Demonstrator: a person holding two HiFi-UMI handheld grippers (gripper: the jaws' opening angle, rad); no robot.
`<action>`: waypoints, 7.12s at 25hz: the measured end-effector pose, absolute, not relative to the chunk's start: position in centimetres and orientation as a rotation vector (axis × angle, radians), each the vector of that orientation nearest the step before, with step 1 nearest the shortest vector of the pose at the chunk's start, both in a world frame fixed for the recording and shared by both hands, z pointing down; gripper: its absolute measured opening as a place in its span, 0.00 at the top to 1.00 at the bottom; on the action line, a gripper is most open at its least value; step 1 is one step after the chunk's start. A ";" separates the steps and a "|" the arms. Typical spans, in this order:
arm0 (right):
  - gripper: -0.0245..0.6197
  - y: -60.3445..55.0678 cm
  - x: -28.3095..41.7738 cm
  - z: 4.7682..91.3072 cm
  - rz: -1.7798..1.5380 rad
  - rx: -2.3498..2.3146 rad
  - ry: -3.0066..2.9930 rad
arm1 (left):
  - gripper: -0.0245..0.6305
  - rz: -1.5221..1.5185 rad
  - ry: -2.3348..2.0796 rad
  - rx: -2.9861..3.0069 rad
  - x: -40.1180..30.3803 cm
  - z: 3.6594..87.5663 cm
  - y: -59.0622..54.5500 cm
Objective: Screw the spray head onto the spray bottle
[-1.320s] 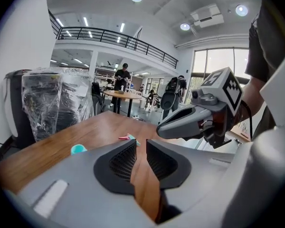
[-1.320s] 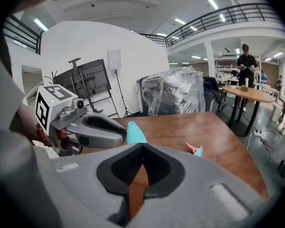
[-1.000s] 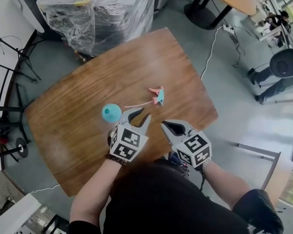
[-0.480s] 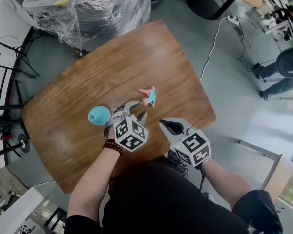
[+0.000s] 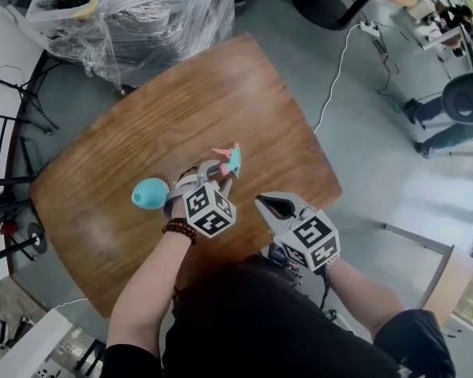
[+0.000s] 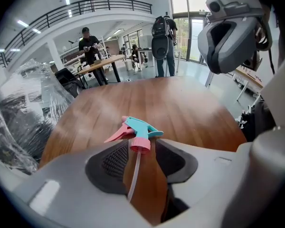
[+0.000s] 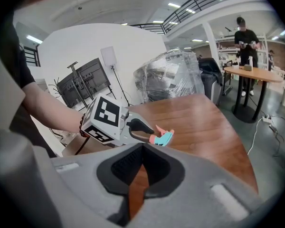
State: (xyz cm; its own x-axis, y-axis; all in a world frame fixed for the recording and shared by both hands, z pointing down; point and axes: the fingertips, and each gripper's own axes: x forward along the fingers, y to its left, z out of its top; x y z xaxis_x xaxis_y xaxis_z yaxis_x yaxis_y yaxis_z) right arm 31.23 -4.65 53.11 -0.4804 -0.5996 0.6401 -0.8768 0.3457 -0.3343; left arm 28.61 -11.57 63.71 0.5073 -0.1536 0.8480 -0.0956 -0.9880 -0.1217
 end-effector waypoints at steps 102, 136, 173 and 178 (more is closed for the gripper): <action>0.78 -5.1 18.7 38.9 -0.246 0.477 -1.924 | 0.24 -1.009 0.691 -3.094 9.4 59.3 -14.5; 0.78 -6.5 18.0 37.0 -0.369 0.357 -1.822 | 0.32 -1.422 0.544 -2.636 10.2 61.0 -13.0; 0.78 -5.7 12.6 44.4 -0.584 0.005 -1.528 | 0.33 -1.485 0.343 -2.523 11.7 55.5 -8.2; 0.78 -5.8 12.6 44.0 -0.589 0.003 -1.526 | 0.33 -1.456 0.367 -2.525 11.7 55.2 -8.5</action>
State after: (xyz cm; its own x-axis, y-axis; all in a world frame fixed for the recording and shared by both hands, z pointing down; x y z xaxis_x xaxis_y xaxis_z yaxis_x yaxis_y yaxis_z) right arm 12.60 -5.81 44.04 -0.0647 -0.3608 0.9304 0.3575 0.8621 0.3591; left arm 11.65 -8.47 55.21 0.4832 -0.3128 0.8177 -0.1123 -0.9484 -0.2965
